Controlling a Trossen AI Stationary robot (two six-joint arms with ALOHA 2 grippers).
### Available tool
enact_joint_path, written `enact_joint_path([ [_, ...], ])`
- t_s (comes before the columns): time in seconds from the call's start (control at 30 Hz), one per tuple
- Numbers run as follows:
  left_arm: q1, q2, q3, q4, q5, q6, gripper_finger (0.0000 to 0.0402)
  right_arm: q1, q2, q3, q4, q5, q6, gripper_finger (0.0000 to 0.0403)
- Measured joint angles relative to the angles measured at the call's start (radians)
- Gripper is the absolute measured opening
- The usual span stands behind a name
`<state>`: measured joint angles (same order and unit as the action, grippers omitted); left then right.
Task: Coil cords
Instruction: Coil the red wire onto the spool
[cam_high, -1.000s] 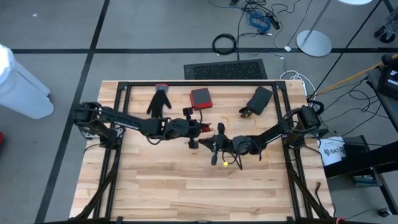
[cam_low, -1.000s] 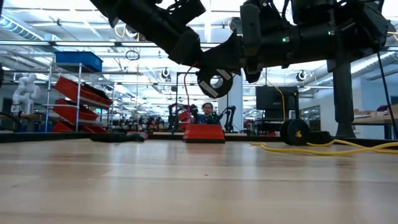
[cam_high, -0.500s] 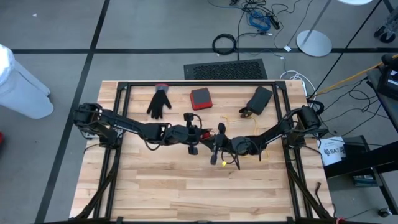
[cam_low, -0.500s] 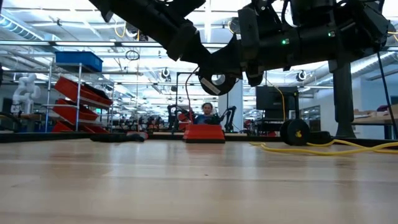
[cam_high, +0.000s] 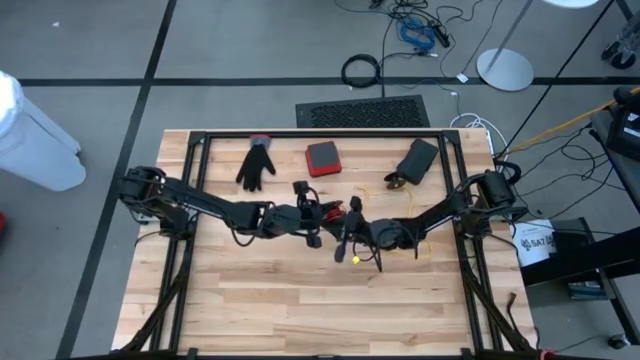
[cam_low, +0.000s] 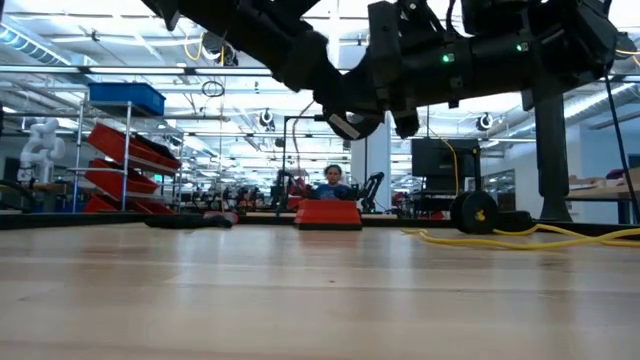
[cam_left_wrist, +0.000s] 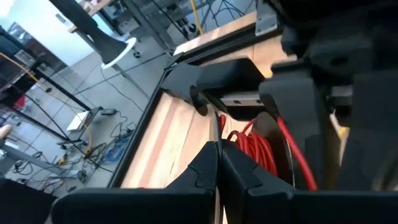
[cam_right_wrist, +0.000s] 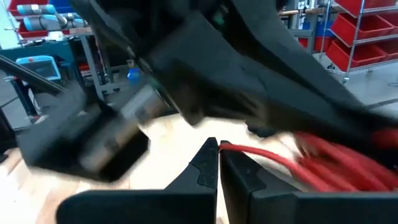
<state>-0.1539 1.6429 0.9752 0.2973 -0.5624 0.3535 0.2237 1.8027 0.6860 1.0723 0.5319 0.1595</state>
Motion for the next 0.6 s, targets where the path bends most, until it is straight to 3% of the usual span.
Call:
enact_joint_path([
  [0.23, -0.022, 0.067, -0.001, 0.063, -0.062, 0.032, 0.0008, 0.001, 0.006, 0.042, -0.08, 0.031, 0.011, 0.0],
  [0.6, -0.03, 0.066, 0.001, 0.184, -0.109, 0.05, 0.0008, 0.004, 0.017, 0.044, -0.113, 0.114, 0.016, 0.0],
])
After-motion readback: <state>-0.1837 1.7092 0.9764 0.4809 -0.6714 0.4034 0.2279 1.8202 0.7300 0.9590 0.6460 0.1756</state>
